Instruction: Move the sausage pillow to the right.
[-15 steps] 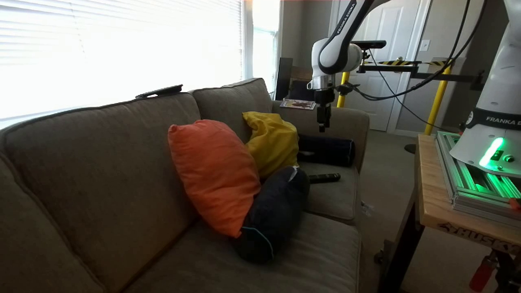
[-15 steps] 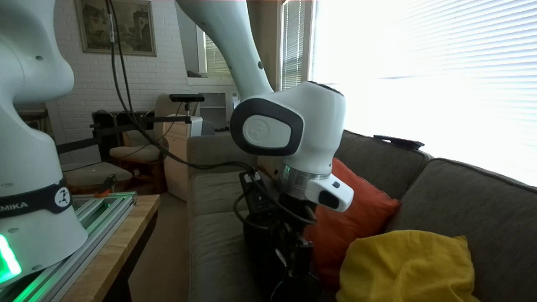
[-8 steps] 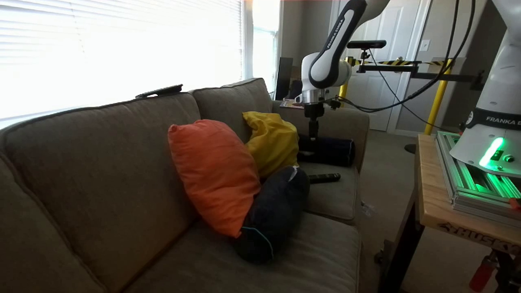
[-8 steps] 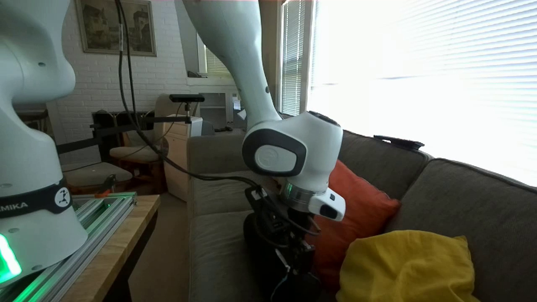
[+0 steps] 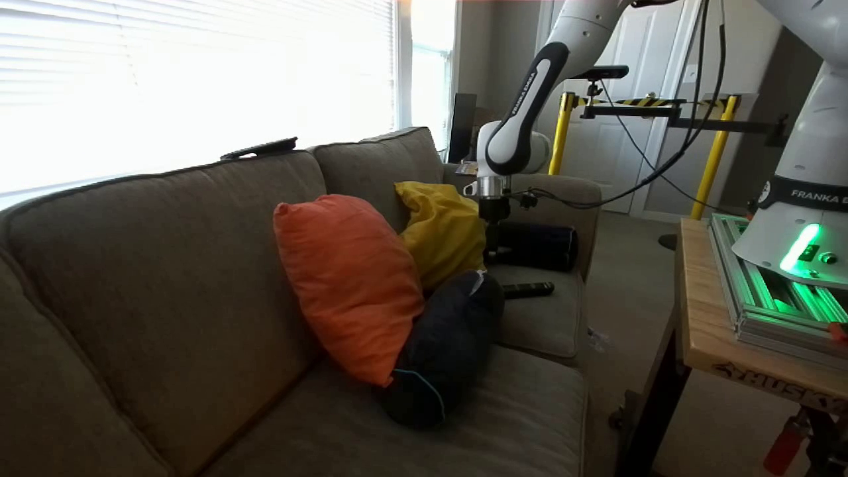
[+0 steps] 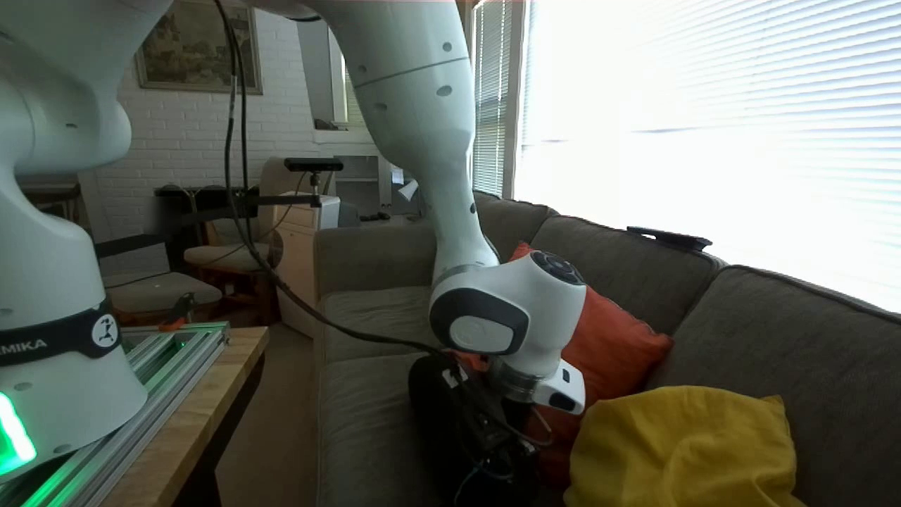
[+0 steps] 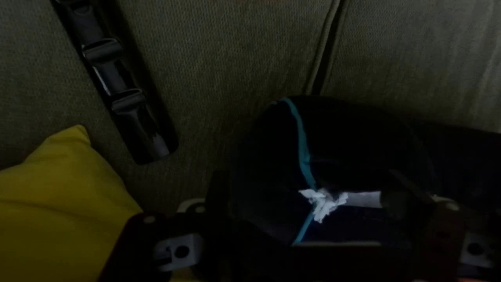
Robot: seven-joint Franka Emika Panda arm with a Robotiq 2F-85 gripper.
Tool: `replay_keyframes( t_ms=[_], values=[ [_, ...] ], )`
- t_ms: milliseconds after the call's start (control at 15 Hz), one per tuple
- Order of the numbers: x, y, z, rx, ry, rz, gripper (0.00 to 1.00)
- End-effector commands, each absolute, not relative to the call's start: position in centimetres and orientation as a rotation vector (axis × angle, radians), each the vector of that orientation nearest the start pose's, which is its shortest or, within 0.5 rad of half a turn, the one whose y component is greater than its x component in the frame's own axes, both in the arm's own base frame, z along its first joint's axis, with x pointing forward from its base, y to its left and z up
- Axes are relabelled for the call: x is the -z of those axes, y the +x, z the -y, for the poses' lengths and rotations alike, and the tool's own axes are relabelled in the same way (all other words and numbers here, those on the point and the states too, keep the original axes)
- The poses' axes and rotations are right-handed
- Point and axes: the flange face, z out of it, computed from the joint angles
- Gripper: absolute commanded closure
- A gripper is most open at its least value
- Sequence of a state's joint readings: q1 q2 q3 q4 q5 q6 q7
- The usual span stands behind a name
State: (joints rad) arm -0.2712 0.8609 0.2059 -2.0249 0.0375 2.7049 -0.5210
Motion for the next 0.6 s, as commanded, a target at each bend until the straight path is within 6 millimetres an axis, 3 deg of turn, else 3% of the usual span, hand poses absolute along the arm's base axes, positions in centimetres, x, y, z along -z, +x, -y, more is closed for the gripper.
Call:
replay_keyframes(
  t_ms=[0,400,467,533],
  values=[
    [0.6,55.9,2.6,-0.136,-2.774,0.514,0.00],
    [3.9,56.3,2.3,-0.169,-2.731,0.426,0.01],
    [4.5,56.3,2.2,-0.180,-2.730,0.428,0.26],
    [4.9,56.4,2.2,-0.187,-2.728,0.426,0.26]
  ],
)
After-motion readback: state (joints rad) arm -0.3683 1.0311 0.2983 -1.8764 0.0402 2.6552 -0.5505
